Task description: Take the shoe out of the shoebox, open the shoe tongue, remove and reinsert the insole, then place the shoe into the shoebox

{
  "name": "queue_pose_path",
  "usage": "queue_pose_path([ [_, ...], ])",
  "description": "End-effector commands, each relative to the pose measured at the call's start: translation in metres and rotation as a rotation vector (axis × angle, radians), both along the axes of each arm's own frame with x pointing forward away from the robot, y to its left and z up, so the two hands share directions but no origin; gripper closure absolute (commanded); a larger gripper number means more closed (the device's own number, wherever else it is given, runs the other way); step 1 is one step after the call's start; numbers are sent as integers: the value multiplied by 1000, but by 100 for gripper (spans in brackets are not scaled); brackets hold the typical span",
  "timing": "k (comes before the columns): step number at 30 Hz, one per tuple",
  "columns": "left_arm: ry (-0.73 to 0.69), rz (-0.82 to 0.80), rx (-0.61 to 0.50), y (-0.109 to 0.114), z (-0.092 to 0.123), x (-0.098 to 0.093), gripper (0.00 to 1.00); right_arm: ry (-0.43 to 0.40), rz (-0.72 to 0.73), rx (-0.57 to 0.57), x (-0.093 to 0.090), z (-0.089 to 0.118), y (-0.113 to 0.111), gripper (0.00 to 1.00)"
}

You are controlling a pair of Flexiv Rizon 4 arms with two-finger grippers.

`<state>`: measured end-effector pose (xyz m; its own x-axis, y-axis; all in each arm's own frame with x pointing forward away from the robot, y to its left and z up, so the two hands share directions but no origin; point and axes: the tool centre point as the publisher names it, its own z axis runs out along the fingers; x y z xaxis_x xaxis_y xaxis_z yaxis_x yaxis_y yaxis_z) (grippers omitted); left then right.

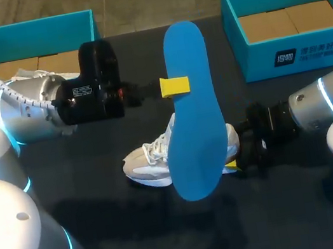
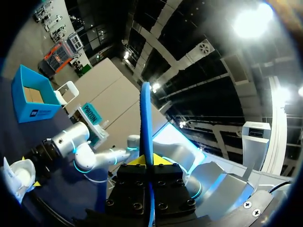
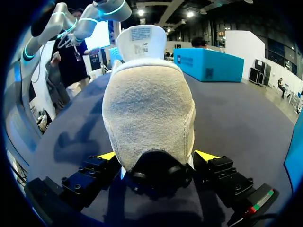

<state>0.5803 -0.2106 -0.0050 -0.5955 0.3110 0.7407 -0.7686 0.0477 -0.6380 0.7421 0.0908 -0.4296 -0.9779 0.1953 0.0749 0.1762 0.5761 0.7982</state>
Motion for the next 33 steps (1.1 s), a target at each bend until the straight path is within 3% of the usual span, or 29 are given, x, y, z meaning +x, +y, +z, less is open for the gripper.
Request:
queue_pose_path([
  [1,0,2,1,0,0,-1,100,-1,-2,-3,-1,-3,3,0],
  [5,0,2,1,0,0,-1,100,-1,-2,-3,-1,-3,3,0],
  [19,0,2,1,0,0,-1,100,-38,39,-102,2,34,-20,0],
  [33,0,2,1,0,0,-1,100,-28,59,-364,-7,75,-17,0],
])
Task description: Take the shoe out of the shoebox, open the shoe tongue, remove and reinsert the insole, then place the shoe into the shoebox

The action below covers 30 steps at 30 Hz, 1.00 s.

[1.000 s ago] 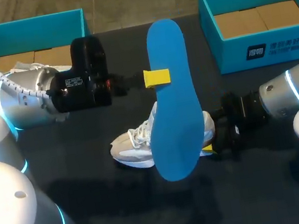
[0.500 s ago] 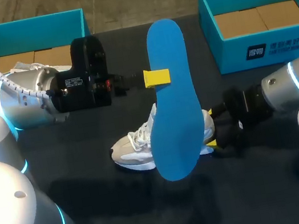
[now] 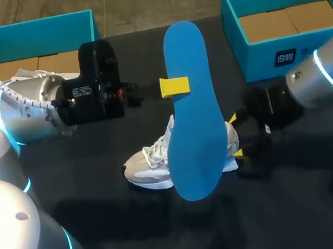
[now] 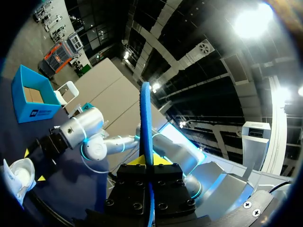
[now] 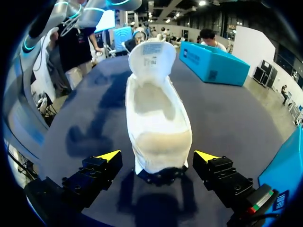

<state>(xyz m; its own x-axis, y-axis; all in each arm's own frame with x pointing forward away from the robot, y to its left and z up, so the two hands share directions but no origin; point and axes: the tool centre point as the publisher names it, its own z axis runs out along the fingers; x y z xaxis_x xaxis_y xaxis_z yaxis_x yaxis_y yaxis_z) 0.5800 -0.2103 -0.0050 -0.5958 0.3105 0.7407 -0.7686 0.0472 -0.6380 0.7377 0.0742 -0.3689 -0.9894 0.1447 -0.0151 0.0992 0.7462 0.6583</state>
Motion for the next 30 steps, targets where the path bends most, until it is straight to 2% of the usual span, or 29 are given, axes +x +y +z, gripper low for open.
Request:
queue_pose_path([
  [1,0,1,1,-1,0,-1,100,21,-6,-154,-4,16,-1,0],
  [10,0,1,1,-1,0,-1,100,27,-21,-253,-11,36,-11,0],
  [12,0,1,1,-1,0,-1,100,35,-28,-310,-12,40,-12,0],
  [14,0,1,1,-1,0,-1,100,43,-24,-361,-12,44,-12,0],
  [17,0,1,1,-1,0,-1,100,30,-17,-363,-11,50,-11,0],
  [30,0,1,1,-1,0,-1,100,95,-48,-517,-4,65,0,0],
])
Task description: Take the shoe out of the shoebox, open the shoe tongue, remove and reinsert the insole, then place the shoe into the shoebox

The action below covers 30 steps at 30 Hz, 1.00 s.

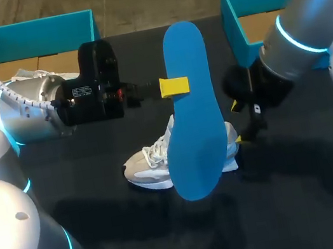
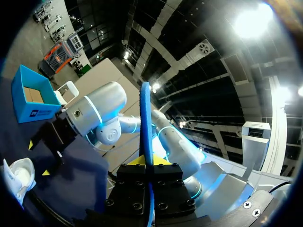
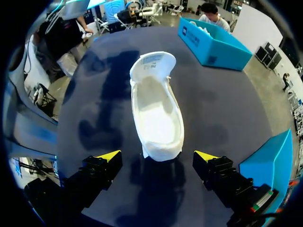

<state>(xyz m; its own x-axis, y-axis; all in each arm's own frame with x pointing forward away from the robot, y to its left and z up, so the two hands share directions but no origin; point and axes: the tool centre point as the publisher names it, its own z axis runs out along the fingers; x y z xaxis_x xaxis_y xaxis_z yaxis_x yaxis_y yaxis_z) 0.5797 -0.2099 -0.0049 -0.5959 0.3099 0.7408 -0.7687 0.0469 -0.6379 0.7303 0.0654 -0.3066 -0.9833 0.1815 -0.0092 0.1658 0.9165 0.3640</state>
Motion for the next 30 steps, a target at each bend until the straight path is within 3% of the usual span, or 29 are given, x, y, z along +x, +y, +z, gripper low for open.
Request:
queue_pose_path([
  [1,0,1,0,-1,0,0,100,33,-8,-178,4,4,10,0],
  [16,0,1,0,-1,0,0,100,63,15,-223,6,6,34,0],
  [30,0,1,0,-1,0,0,100,48,42,-237,4,-2,41,0],
])
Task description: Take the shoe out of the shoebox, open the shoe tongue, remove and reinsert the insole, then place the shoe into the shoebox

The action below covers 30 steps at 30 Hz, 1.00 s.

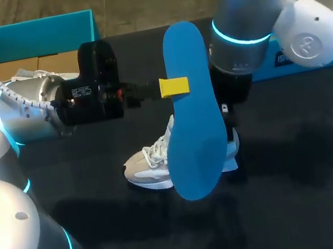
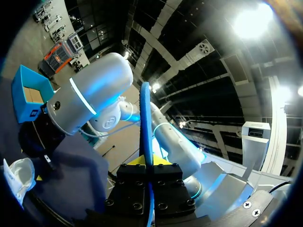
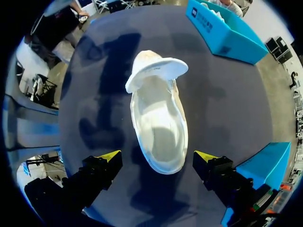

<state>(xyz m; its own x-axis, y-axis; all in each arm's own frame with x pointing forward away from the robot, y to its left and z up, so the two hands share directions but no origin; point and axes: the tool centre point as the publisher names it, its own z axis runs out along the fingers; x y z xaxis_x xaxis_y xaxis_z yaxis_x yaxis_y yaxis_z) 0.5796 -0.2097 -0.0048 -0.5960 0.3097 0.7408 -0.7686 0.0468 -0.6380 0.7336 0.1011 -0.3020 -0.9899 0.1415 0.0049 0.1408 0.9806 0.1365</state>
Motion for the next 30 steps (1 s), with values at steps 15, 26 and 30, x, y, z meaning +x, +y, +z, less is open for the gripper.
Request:
queue_pose_path([
  [15,0,0,0,-1,0,0,100,19,21,0,-3,-29,10,0],
  [26,0,0,0,-1,0,0,100,19,21,0,-3,-29,10,0],
  [30,0,0,0,-1,0,0,100,-6,20,-1,4,-26,15,0],
])
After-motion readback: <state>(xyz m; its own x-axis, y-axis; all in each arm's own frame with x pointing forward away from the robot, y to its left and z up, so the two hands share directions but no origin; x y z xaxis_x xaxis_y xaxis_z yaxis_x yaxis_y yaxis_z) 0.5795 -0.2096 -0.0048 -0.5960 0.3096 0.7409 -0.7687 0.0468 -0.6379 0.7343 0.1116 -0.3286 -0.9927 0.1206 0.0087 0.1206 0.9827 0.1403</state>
